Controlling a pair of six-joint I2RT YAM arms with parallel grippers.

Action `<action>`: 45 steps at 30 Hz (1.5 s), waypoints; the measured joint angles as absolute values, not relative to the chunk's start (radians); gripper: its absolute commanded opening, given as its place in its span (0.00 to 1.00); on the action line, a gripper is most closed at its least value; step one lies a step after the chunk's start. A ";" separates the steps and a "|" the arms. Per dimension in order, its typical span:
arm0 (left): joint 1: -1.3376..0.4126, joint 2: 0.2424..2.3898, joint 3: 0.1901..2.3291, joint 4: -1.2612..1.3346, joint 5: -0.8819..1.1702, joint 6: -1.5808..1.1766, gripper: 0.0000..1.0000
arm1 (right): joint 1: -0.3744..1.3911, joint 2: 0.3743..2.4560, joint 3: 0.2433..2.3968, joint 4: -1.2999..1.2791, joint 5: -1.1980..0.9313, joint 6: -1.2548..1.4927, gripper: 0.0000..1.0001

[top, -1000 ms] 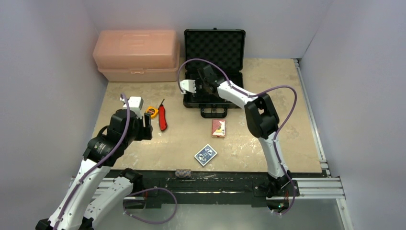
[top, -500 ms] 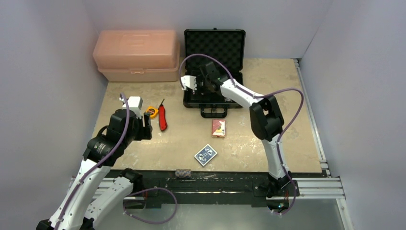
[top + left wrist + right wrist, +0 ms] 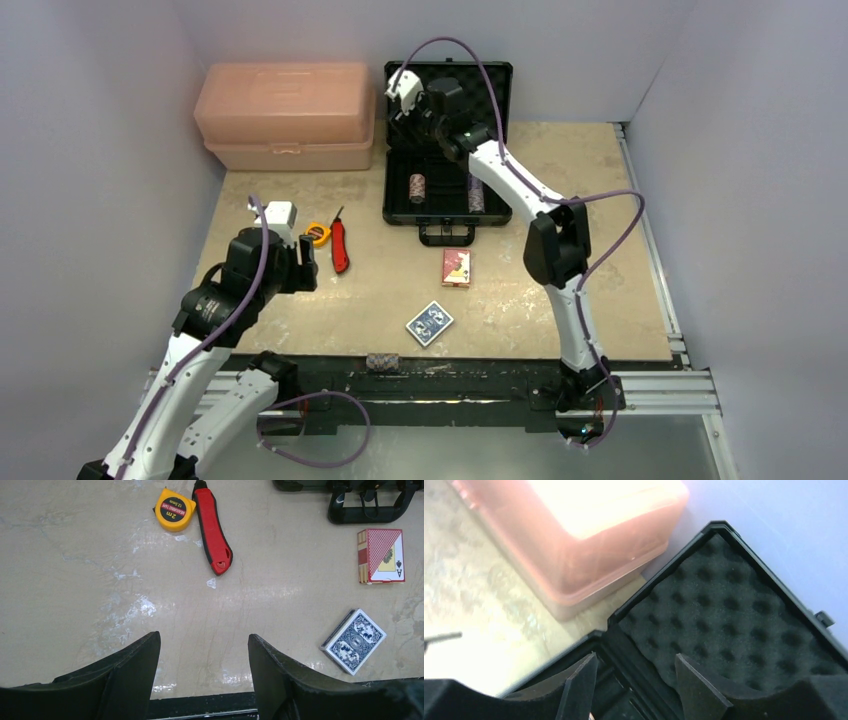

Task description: Pack up texas hold em set

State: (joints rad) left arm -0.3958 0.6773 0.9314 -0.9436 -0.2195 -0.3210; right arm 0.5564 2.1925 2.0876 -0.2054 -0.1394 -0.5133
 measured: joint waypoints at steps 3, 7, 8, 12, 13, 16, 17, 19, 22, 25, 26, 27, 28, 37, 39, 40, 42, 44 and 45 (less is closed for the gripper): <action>-0.393 0.675 0.931 -0.943 -0.216 -0.321 0.64 | 0.554 2.290 2.217 -0.221 -0.074 -0.352 0.49; -0.393 0.674 0.931 -0.944 -0.213 -0.321 0.64 | 0.554 2.387 2.305 -0.268 -0.006 -0.162 0.41; -0.393 0.674 0.931 -0.944 -0.212 -0.321 0.64 | 0.554 2.405 2.314 -0.288 0.009 -0.118 0.39; -0.392 0.674 0.931 -0.943 -0.212 -0.321 0.64 | 0.548 2.468 2.355 -0.356 0.034 0.019 0.34; -0.392 0.674 0.931 -0.943 -0.212 -0.321 0.64 | 0.545 2.484 2.370 -0.374 0.036 0.050 0.33; -0.388 0.674 0.931 -0.943 -0.211 -0.321 0.64 | 0.534 2.519 2.403 -0.413 0.034 0.131 0.31; -0.387 0.674 0.931 -0.943 -0.211 -0.321 0.64 | 0.528 2.527 2.407 -0.425 0.031 0.154 0.31; -0.386 0.674 0.931 -0.943 -0.209 -0.321 0.64 | 0.517 2.533 2.408 -0.445 0.031 0.187 0.30; -0.386 0.674 0.931 -0.943 -0.208 -0.321 0.64 | 0.501 2.538 2.410 -0.475 0.028 0.222 0.27; -0.386 0.674 0.931 -0.943 -0.207 -0.321 0.64 | 0.488 2.550 2.426 -0.500 0.024 0.247 0.25; -0.386 0.674 0.931 -0.943 -0.207 -0.321 0.64 | 0.485 2.554 2.430 -0.510 0.023 0.252 0.25; -0.386 0.674 0.931 -0.943 -0.205 -0.321 0.64 | 0.482 2.560 2.435 -0.518 0.022 0.255 0.25; -0.385 0.674 0.931 -0.943 -0.205 -0.321 0.64 | 0.481 2.566 2.439 -0.522 0.018 0.257 0.25; -0.379 0.676 0.931 -0.943 -0.197 -0.321 0.64 | 0.482 2.614 2.455 -0.580 -0.030 0.262 0.23; -0.379 0.677 0.931 -0.943 -0.196 -0.321 0.64 | 0.484 2.614 2.455 -0.586 -0.045 0.261 0.23; -0.378 0.677 0.931 -0.943 -0.195 -0.321 0.64 | 0.484 2.614 2.455 -0.586 -0.049 0.259 0.23; -0.376 0.677 0.931 -0.943 -0.194 -0.321 0.64 | 0.484 2.614 2.455 -0.588 -0.060 0.254 0.22; -0.373 0.678 0.931 -0.943 -0.194 -0.321 0.64 | 0.484 2.614 2.453 -0.593 -0.072 0.248 0.22; -0.373 0.679 0.931 -0.943 -0.194 -0.321 0.64 | 0.484 2.614 2.453 -0.593 -0.075 0.244 0.22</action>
